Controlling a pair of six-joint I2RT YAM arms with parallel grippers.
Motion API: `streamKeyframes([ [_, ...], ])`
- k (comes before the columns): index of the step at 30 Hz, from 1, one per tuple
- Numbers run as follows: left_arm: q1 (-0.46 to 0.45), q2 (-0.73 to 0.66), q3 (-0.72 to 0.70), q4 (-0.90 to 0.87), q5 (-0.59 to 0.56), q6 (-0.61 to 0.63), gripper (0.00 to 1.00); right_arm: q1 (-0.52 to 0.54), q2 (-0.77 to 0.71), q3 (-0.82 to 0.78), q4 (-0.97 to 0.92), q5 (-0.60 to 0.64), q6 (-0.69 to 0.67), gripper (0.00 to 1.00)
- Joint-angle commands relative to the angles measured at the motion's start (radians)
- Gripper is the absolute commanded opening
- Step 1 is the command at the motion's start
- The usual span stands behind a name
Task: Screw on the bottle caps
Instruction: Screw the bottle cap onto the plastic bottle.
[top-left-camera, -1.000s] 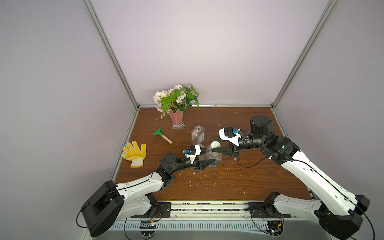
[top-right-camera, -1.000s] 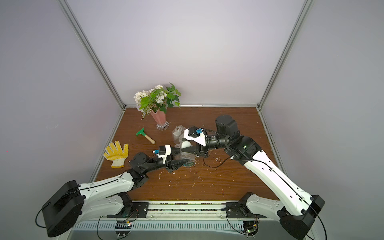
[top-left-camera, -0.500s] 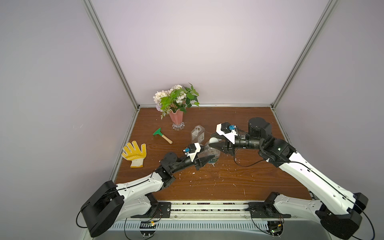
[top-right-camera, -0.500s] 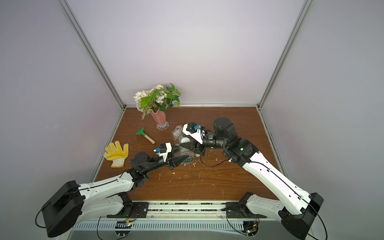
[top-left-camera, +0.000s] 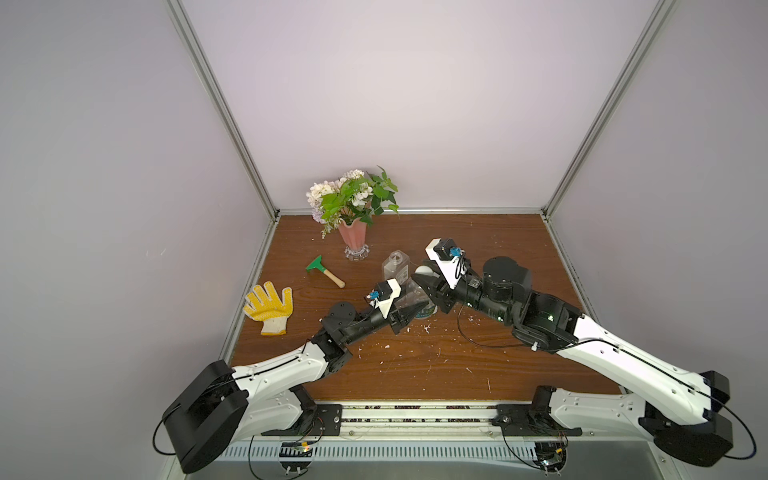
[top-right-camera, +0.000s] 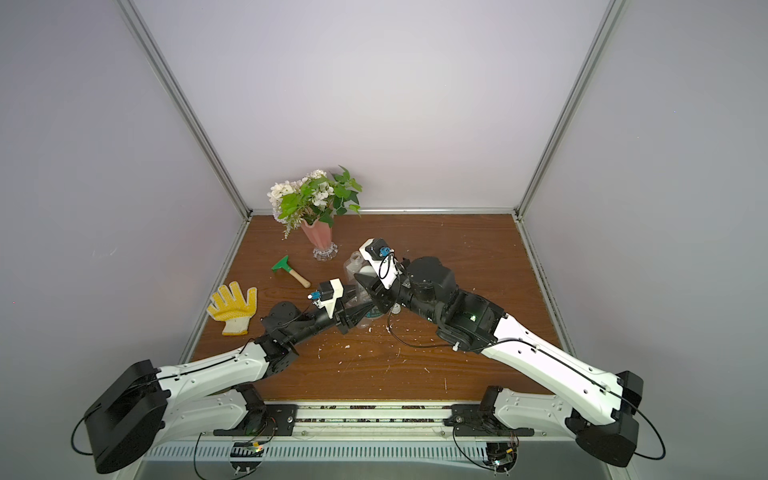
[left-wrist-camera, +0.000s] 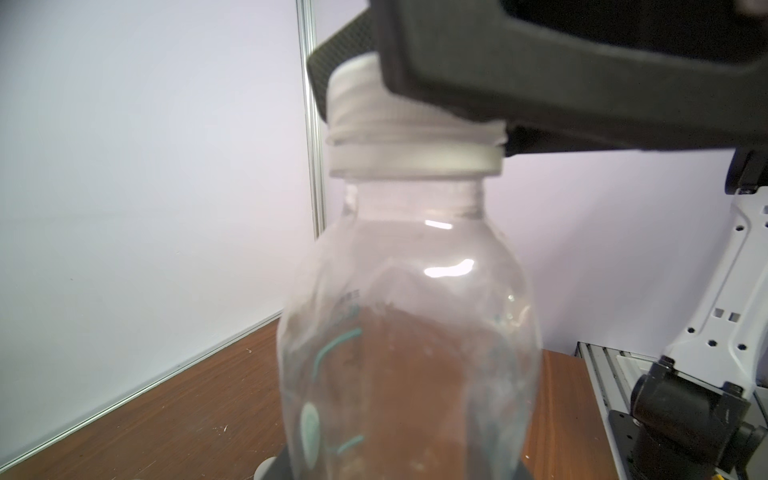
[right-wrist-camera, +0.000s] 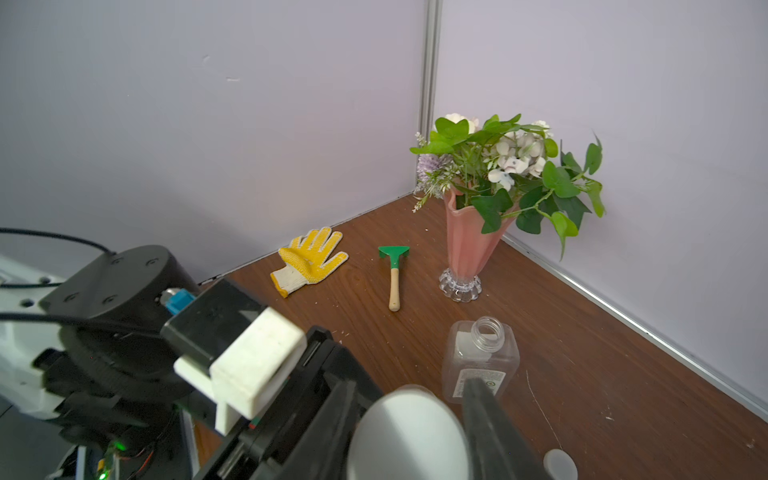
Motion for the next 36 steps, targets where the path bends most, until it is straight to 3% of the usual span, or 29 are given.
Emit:
streamKeyframes([
  [1,0.001,0.001,0.081,0.113,-0.078,0.052,0.46,0.064,0.076,0.002,-0.075,0.241,0.119,0.05],
  [4,0.001,0.004,0.081,0.113,-0.096,0.051,0.46,0.088,0.101,0.026,-0.091,0.321,0.125,0.05],
  [8,0.001,0.004,0.072,0.114,-0.111,0.045,0.46,0.091,0.105,0.04,-0.09,0.308,0.121,0.08],
  [11,0.001,0.007,0.063,0.113,-0.116,0.037,0.46,0.092,0.085,0.041,-0.079,0.284,0.102,0.17],
  [18,0.001,0.011,0.028,0.112,-0.135,0.01,0.46,0.082,-0.013,0.052,-0.072,0.117,0.014,0.76],
  [23,0.001,0.017,0.015,0.098,-0.145,0.004,0.45,0.019,-0.099,0.022,-0.089,-0.034,-0.035,0.98],
  [27,0.002,0.017,0.012,0.07,-0.125,0.003,0.45,-0.091,-0.161,-0.001,-0.118,-0.151,-0.078,0.99],
  [32,0.001,-0.017,0.007,0.005,-0.029,0.01,0.45,-0.294,-0.182,0.036,-0.166,-0.511,-0.191,0.99],
  [36,0.001,-0.056,0.0,-0.044,0.092,0.025,0.46,-0.334,-0.142,0.082,-0.226,-0.752,-0.345,0.97],
])
